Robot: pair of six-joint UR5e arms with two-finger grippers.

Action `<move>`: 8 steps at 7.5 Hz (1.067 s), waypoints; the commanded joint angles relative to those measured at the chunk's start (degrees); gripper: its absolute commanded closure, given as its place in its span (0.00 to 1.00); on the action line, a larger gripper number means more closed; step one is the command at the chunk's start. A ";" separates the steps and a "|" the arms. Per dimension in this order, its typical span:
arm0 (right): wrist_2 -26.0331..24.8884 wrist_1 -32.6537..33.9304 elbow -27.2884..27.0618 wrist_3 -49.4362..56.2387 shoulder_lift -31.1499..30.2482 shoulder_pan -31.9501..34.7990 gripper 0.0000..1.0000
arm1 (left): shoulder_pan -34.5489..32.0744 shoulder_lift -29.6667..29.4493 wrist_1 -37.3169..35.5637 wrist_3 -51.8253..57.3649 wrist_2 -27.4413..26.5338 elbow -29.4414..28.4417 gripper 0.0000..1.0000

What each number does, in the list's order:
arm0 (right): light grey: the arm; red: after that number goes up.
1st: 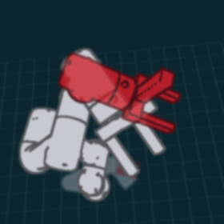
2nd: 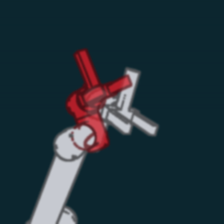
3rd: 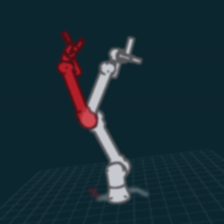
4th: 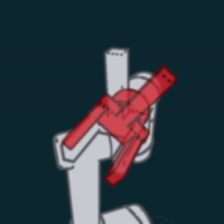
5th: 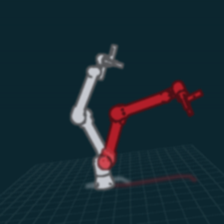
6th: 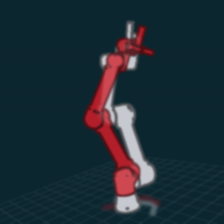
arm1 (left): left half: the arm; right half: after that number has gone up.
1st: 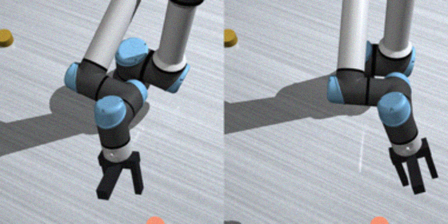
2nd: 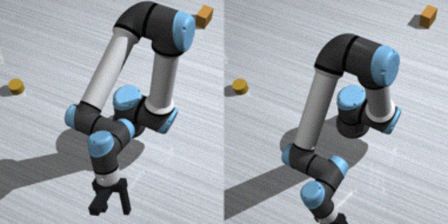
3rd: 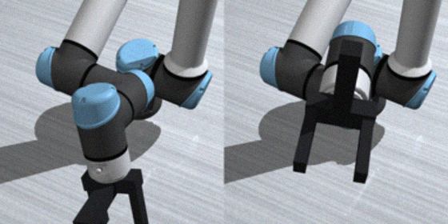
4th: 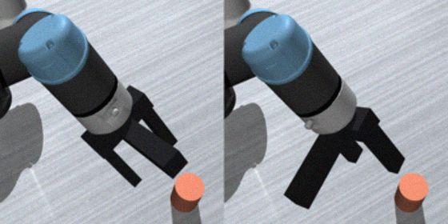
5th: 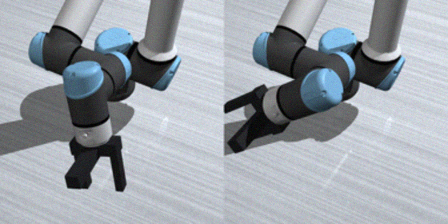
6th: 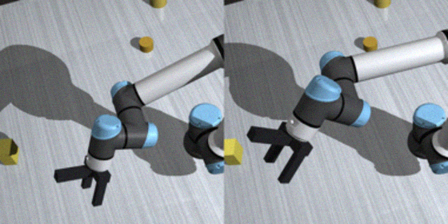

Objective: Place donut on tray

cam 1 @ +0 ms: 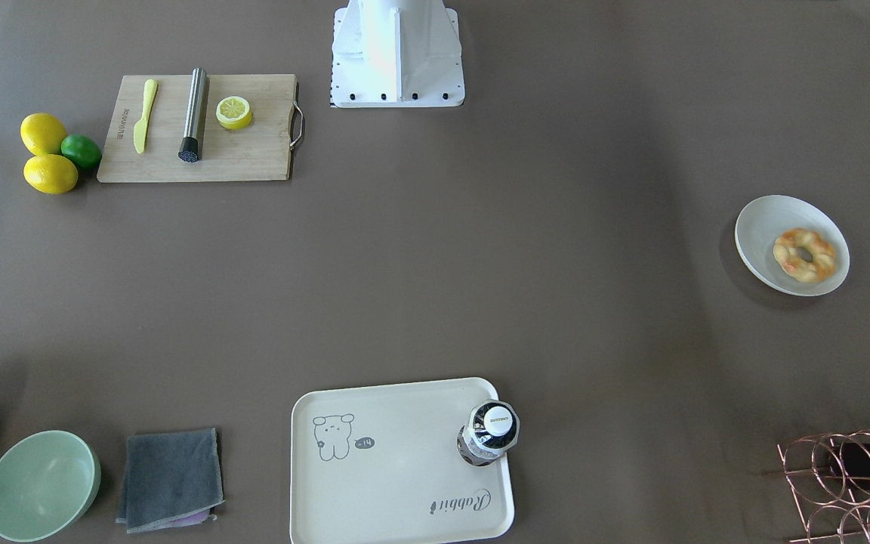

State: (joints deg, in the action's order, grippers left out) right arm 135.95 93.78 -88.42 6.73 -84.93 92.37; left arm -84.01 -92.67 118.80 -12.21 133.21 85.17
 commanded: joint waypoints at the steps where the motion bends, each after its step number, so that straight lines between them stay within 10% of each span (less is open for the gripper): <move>1: 0.02 0.08 0.00 -0.05 -0.06 0.00 0.00 | 0.68 2.39 0.90 -0.53 0.12 0.35 0.02; 8: 1.43 0.00 0.08 -0.05 -0.07 0.00 0.00 | 10.44 12.07 29.11 -14.86 1.27 -8.87 0.02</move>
State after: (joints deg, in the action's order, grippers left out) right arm 137.34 93.80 -88.41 6.68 -85.17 92.37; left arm -74.93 -80.54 143.94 -26.19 134.65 79.65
